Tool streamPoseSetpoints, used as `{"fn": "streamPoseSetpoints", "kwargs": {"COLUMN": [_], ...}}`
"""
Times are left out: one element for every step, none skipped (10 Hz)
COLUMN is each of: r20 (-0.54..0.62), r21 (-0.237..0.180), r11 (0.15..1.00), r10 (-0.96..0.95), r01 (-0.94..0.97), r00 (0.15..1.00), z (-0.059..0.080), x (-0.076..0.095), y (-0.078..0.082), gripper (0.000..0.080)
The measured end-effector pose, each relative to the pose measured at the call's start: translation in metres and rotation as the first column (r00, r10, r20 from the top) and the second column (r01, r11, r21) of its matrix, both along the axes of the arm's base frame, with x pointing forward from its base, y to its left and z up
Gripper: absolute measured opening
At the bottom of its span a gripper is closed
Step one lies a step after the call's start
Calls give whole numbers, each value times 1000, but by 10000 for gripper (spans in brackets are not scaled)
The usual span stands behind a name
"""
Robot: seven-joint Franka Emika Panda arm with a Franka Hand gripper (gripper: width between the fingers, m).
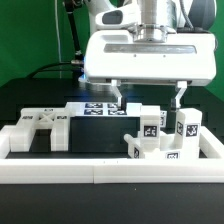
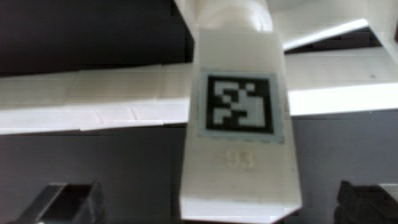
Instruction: Assemble chair
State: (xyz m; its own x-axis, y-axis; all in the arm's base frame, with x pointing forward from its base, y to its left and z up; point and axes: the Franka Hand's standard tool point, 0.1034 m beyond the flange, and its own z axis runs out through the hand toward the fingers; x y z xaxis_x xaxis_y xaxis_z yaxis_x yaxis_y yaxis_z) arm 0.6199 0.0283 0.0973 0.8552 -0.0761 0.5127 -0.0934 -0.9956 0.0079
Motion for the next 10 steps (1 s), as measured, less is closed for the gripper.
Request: {"fn": "streamPoseSetpoints", "kwargs": {"r20": [-46,-125,-206,-263,-325,-403,-460,-509,-588,-607], "r21": [10,29,47,58,69,85,96,105,120,123], "r11": [1000,1000,999,998,997,996,995,994,992,991], "r10": [0,0,0,0,3,9,15,21,33,37], "r01": [0,4,10,16,21,27,33,37,46,48], "r00": [999,992,979,965,946,915,888,860,808,794], "z": [-3,-4,-4,-4,-6,-6,-5,-6,-6,-6], "x": [-2,-3,-1,1,-2,-5,-4,-6,-9,-3], "y": [1,2,2,1,1,2,2,2,3,3], "gripper": [649,649,649,649,649,649,649,649,649,649]}}
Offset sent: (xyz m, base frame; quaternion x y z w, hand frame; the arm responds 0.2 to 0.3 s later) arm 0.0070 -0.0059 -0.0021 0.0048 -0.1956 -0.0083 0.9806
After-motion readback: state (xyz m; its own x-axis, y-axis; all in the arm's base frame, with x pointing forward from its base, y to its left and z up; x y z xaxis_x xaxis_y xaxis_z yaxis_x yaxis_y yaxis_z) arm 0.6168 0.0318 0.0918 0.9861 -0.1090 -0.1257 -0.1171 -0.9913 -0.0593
